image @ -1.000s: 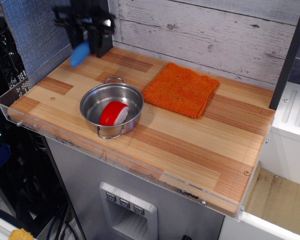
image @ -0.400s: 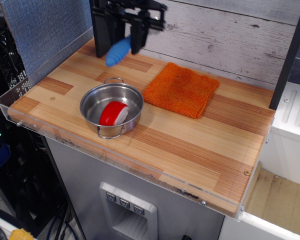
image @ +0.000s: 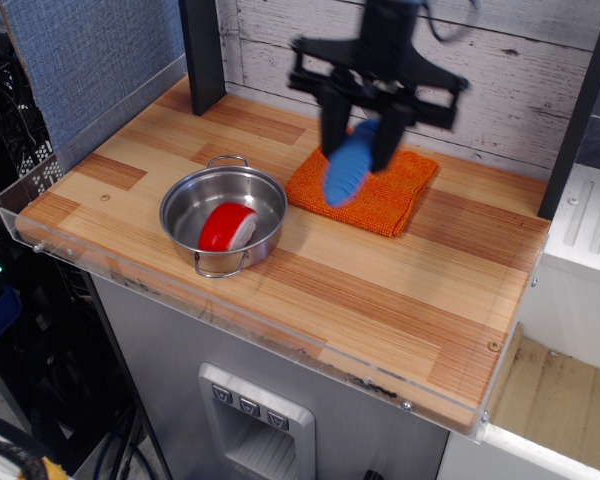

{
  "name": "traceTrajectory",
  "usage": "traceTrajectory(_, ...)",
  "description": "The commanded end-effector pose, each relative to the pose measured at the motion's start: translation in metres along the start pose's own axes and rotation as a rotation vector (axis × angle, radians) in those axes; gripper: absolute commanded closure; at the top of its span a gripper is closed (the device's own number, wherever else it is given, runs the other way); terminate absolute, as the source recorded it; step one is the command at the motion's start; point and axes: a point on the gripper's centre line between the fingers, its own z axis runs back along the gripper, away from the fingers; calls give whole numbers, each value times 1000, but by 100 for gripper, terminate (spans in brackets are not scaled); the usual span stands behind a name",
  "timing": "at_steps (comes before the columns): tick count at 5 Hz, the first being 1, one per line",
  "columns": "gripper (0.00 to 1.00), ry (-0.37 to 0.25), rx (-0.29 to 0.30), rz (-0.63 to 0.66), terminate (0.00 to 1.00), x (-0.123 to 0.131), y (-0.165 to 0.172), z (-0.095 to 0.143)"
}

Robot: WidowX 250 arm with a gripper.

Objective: Place the spoon beside the orange cloth, near the right edge of the table.

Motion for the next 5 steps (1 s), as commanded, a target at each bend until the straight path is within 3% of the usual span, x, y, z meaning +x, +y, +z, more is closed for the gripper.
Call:
traceTrajectory(1,100,-48,-8,-63,0,-18,-83,-21)
traceTrajectory(2,100,-56,-41,-181,0,-11,-93,-41)
traceTrajectory(3,100,-116,-101,-264,0,0,-83,-53)
traceTrajectory(5,100,-144,-116,-196,0,15,-53,-48)
